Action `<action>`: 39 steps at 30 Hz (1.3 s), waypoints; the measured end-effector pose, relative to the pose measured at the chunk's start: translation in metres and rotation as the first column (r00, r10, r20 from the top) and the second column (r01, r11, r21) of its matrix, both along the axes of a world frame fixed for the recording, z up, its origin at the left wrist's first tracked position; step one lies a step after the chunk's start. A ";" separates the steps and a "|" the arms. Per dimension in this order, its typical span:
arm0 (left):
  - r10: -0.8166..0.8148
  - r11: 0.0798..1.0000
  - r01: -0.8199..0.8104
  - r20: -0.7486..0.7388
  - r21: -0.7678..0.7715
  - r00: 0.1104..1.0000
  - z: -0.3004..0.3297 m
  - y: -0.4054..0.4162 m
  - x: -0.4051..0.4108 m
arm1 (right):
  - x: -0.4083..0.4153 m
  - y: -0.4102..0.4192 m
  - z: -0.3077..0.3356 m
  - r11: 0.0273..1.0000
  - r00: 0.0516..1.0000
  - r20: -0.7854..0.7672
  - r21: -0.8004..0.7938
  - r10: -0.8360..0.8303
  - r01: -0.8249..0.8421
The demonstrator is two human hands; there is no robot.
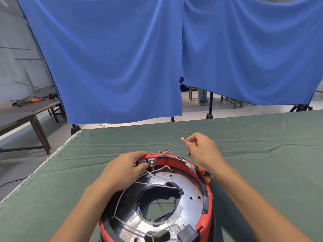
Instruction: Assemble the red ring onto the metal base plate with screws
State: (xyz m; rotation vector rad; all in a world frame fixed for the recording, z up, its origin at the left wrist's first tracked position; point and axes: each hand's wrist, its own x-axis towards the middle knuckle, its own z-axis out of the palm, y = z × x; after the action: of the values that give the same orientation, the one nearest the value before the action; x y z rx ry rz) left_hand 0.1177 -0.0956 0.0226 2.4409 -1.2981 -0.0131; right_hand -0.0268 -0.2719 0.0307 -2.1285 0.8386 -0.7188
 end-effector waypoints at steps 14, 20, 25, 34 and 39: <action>-0.037 0.932 0.002 -0.090 -0.362 0.995 0.002 0.000 -0.002 | 0.007 0.063 0.019 0.951 0.942 0.159 0.054 0.294 -0.306; -0.240 0.799 0.121 -0.128 -0.589 0.962 0.012 0.007 -0.021 | 0.014 0.066 0.004 0.937 0.938 0.076 0.064 0.337 -0.342; -0.302 0.766 0.070 -0.262 -0.639 0.917 0.014 0.008 -0.024 | 0.018 0.063 -0.001 0.924 0.932 0.074 0.123 0.355 -0.361; -0.310 0.787 0.015 -0.374 -0.617 0.874 0.013 0.007 -0.023 | 0.015 0.066 -0.002 0.904 0.918 0.083 0.161 0.388 -0.396; -0.241 0.822 0.000 -0.347 -0.570 0.906 0.011 0.004 -0.021 | 0.012 0.064 -0.005 0.947 0.938 0.130 -0.055 0.320 -0.316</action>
State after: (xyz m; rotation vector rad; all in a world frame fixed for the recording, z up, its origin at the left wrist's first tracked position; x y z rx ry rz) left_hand 0.0970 -0.0915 0.0335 1.7308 -1.0735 -0.1463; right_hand -0.0151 -0.2084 0.0260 -2.1484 0.3962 -0.7007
